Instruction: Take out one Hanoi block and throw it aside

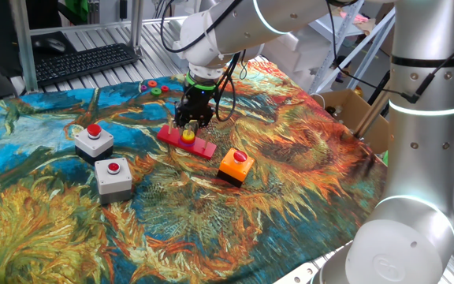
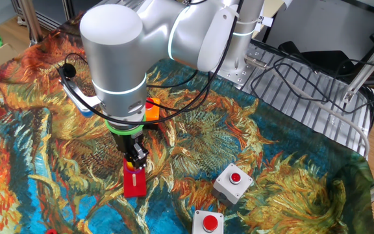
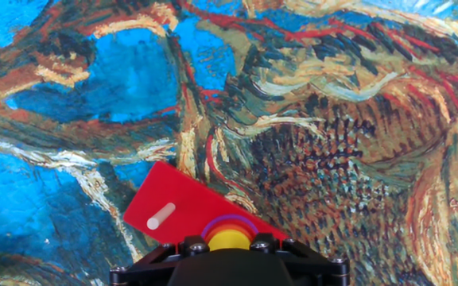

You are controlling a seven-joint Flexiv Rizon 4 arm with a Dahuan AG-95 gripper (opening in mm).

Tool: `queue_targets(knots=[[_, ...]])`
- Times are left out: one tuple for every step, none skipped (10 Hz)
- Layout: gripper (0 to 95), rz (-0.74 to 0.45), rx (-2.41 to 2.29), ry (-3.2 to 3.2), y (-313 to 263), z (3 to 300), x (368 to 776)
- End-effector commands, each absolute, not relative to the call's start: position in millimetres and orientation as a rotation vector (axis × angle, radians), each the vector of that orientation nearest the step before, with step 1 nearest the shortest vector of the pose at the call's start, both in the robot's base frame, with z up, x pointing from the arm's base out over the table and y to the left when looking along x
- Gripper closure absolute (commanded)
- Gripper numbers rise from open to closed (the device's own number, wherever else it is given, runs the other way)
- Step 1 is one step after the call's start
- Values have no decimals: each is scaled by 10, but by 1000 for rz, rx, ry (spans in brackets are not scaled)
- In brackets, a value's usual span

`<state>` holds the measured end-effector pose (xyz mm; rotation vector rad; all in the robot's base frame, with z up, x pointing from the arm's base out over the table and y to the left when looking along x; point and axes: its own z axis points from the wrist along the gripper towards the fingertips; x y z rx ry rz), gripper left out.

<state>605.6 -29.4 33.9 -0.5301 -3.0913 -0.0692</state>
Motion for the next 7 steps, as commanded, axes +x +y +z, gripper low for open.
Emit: queue_targets(knots=[[760, -71, -509, -3095, -294, 338, 6057], [950, -71, -490, -3099, -294, 338, 6057], [950, -71, -481, -3102, -294, 338, 6057], [950, -72, -479, -3102, -294, 341, 6057], [950, -71, -476, -3102, -294, 346, 6057], [950, -70, -471, -3102, -295, 363, 6055], [950, -70, -470, -3101, -295, 377, 6054]])
